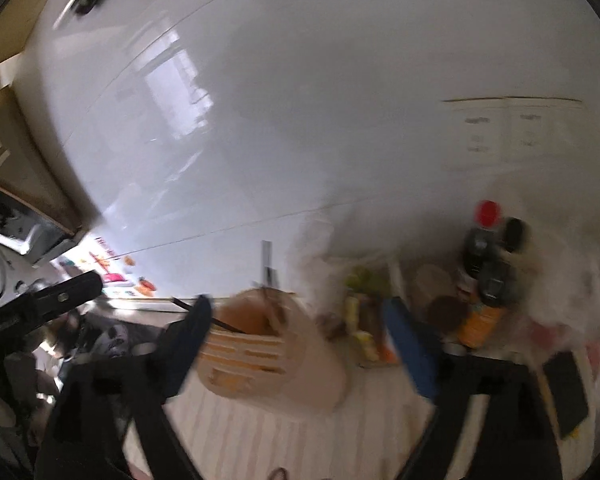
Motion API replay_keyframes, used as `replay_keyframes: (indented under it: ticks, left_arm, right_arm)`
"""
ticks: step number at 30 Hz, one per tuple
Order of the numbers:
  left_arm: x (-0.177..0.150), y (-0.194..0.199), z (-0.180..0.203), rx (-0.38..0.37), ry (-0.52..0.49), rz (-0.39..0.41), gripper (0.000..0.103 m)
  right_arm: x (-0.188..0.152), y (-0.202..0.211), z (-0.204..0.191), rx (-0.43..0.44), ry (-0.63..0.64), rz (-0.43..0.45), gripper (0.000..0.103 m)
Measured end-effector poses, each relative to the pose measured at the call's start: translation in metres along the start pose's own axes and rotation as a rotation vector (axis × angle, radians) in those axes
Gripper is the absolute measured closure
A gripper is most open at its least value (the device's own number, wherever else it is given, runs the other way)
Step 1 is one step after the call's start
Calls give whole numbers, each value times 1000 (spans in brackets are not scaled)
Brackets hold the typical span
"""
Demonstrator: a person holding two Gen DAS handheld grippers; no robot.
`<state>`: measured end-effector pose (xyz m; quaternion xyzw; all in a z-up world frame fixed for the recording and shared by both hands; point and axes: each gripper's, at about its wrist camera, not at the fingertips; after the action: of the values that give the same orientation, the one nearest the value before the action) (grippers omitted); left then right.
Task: Organize utensils
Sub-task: 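Lower both chopsticks into the holder and open both tools, then grasp a light wooden chopstick with the left tool while the right tool grasps another light chopstick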
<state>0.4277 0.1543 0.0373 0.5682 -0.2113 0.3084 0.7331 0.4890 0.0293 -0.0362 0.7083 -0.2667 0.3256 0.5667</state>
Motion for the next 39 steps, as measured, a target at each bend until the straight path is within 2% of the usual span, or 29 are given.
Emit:
replay_keyframes:
  ticks: [2, 5, 8, 9, 12, 13, 14, 16, 18, 20, 21, 25, 26, 28, 30, 32, 34, 39]
  left_arm:
    - [-18, -2, 1, 12, -6, -1, 0]
    - [-46, -15, 5, 16, -6, -61, 0]
    - [-90, -41, 19, 19, -42, -178, 0]
    - [-113, -55, 28, 35, -67, -230, 0]
    - [-166, -88, 49, 66, -115, -339, 0]
    - [-182, -98, 55, 71, -125, -378, 0]
    - [-200, -110, 61, 74, -134, -426, 0]
    - [-235, -133, 72, 82, -152, -517, 1]
    - [-264, -153, 80, 88, -156, -603, 3]
    - [-286, -169, 85, 84, -143, -664, 14]
    - [-295, -174, 88, 80, -140, -683, 16]
    - [-311, -184, 101, 92, -158, -693, 30]
    - [-314, -185, 104, 96, -173, -686, 45]
    - [-319, -184, 111, 127, -213, -663, 46]
    - [-321, -182, 115, 163, -264, -637, 60]
    - [-316, -179, 108, 158, -269, -625, 94]
    - [-313, -181, 96, 135, -221, -651, 98]
    - [-293, -178, 52, 206, -184, -630, 99]
  right_arm:
    - [-16, 14, 12, -56, -10, -3, 6]
    - [-48, 29, 36, -86, -53, -45, 6]
    - [-86, 38, 64, -146, -82, -108, 6]
    - [-96, 40, 71, -160, -86, -124, 6]
    - [-145, 38, 101, -192, -118, -230, 8]
    - [-161, 35, 112, -183, -136, -268, 22]
    - [-178, 31, 122, -171, -156, -310, 43]
    - [-203, 25, 136, -163, -177, -370, 60]
    - [-224, 22, 145, -160, -188, -401, 60]
    - [-243, 20, 153, -163, -188, -429, 60]
    - [-247, 20, 158, -161, -192, -432, 60]
    - [-269, 18, 171, -151, -223, -455, 60]
    - [-274, 18, 175, -149, -235, -461, 60]
    - [-279, 17, 179, -148, -256, -473, 60]
    - [-281, 15, 181, -142, -268, -484, 60]
    - [-284, 13, 181, -129, -272, -498, 60]
    - [-287, 8, 180, -101, -278, -511, 60]
    - [-281, -17, 154, 12, -231, -551, 60]
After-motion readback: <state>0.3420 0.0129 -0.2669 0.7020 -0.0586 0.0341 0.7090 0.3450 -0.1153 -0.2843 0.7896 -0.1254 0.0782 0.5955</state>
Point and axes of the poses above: each gripper's, at about its wrist camera, not at the fingertips, and y roughly against the way its jaws point, z to its right, x to its top, and after that the axes turned 13 degrees about y, right-handed
